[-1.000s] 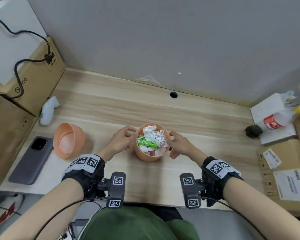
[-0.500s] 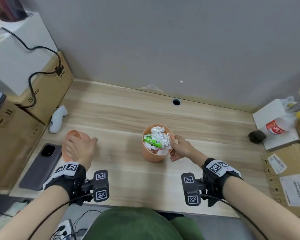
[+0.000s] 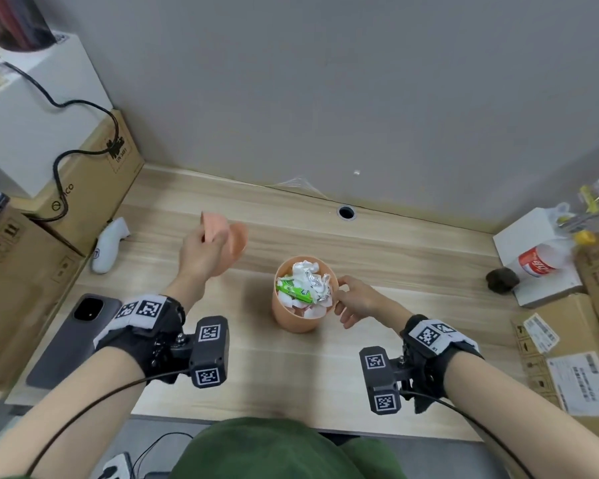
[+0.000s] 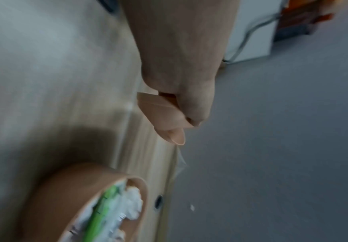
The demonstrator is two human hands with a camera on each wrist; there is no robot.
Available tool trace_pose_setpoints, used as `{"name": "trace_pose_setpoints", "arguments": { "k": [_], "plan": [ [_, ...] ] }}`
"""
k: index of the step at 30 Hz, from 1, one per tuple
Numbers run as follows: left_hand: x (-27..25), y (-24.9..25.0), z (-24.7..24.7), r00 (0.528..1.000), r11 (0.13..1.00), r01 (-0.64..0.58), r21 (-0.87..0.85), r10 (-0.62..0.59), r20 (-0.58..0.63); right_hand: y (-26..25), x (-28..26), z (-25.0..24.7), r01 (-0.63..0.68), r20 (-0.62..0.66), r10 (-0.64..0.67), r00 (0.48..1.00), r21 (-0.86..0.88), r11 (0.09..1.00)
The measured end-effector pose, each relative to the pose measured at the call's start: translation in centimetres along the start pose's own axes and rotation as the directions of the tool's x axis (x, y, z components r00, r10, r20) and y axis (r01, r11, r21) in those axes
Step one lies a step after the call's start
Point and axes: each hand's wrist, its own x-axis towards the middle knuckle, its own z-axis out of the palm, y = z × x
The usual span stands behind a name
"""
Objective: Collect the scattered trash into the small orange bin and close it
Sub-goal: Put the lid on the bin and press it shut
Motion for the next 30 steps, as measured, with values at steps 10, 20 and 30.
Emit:
{"name": "trace_pose_setpoints", "arguments": {
  "k": [10, 20, 30],
  "plan": [
    [-3.8, 10.1, 5.1, 0.91, 0.975, -0.125, -0.181, 0.186, 0.37, -6.4, -4.2, -5.4, 0.504, -0.043, -0.503, 0.863, -0.001, 0.864],
    [-5.4, 9.7, 7.0, 0.756, 0.981, 0.106, -0.164, 0.028, 0.654, -5.1, -5.1, -6.7, 0.505, -0.11, -0.507, 0.855, -0.048, 0.862],
    [-6.1, 9.4, 8.5, 0.656, 0.89, 0.416, -0.186, -0.153, 0.739, -4.6, -5.2, -8.0, 0.593, 0.022, -0.593, 0.805, -0.058, 0.803]
  ]
}}
